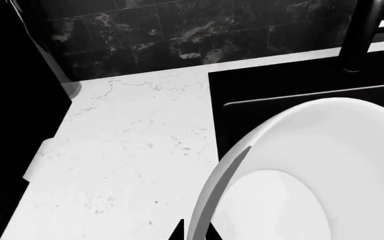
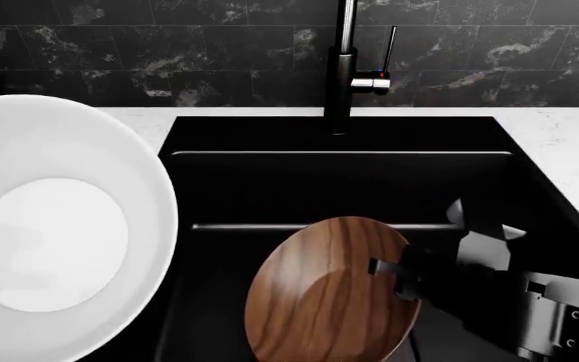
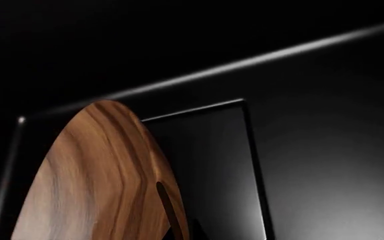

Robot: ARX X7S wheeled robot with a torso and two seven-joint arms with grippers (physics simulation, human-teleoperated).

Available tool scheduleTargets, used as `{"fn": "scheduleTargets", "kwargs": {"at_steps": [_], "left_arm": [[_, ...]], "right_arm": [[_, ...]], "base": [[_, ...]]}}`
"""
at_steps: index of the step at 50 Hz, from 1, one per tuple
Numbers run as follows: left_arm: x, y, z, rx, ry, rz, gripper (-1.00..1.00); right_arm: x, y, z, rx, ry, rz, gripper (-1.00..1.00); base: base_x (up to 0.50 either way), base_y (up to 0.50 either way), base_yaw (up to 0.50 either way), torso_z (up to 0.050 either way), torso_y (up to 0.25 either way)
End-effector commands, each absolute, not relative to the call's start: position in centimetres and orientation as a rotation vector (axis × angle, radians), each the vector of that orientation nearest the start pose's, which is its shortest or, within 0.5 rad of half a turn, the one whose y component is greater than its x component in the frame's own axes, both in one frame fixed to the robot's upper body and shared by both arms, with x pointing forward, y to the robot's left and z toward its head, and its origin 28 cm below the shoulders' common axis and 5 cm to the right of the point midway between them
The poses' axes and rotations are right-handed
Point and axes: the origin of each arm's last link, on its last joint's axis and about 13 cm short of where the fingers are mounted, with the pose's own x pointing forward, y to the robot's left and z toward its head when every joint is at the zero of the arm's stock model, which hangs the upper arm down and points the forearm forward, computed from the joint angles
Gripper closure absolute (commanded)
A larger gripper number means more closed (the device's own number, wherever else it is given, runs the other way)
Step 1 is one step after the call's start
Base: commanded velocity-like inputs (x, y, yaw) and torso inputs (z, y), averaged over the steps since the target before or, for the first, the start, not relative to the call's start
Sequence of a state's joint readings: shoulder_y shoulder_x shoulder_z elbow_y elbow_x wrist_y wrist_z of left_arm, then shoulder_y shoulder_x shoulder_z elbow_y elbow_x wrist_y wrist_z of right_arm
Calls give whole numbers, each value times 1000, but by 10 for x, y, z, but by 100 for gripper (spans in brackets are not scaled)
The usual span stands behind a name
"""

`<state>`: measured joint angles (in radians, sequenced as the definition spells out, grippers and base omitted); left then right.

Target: Stack the bowls in the sink.

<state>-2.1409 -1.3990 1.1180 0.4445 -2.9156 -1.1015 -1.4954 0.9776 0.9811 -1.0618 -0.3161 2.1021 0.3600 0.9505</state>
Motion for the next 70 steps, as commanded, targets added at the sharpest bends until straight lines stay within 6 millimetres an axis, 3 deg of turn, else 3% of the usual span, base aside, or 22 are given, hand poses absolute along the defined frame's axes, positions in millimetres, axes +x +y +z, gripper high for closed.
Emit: {"fn": "scheduleTargets", "kwargs": {"at_steps": [1,32,70], "left_arm": [[88,302,384,132,413,14,100],[88,303,382,128,416,15,100],[90,304,380,124,423,15,100]], "right_arm": [[240,-124,200,312,805,48,100],[253,-109,229,89,895,-9,100],[277,-95,189,167,930,70,100]], "base": [[0,0,0,10,0],[0,0,0,0,0],[0,0,0,0,1]]}}
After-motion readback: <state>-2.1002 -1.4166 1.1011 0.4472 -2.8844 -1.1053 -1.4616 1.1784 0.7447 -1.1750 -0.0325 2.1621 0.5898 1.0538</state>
